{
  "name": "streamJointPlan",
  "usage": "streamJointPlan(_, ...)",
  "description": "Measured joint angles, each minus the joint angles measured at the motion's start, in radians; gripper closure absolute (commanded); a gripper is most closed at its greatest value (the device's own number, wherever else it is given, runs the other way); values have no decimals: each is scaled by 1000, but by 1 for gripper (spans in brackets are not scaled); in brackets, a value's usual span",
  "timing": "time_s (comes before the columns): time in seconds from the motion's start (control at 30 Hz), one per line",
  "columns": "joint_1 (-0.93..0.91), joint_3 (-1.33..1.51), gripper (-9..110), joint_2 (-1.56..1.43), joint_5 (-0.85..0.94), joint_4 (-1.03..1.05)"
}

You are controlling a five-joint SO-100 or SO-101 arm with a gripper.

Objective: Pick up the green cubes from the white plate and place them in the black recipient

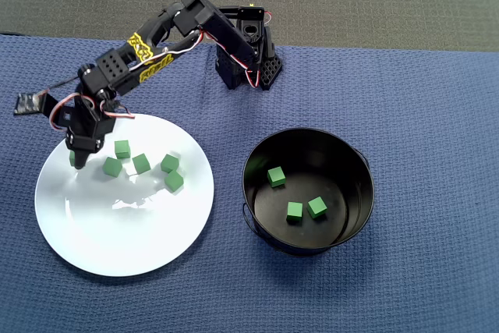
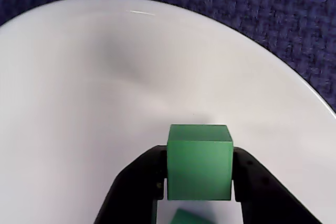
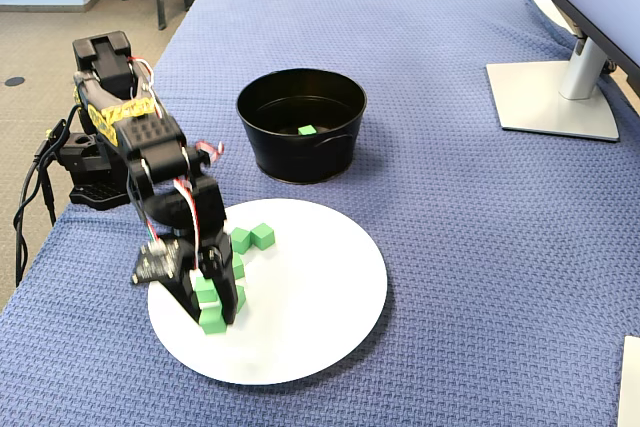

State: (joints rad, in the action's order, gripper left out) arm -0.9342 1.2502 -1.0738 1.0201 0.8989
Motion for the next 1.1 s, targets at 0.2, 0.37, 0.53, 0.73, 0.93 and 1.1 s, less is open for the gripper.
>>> streamJointPlan(0.2, 32, 63, 102, -199, -103, 61)
streamJointPlan(0.37, 112, 316, 102, -500, -221, 61)
streamJointPlan(0.53, 298, 558, 102, -782, -379, 87)
streamJointPlan(0.73, 586, 652, 102, -962, -614, 172)
streamJointPlan(0.93, 851, 726, 102, -1078, -775, 172)
streamJointPlan(1.1, 1068, 784, 102, -1117, -857, 129)
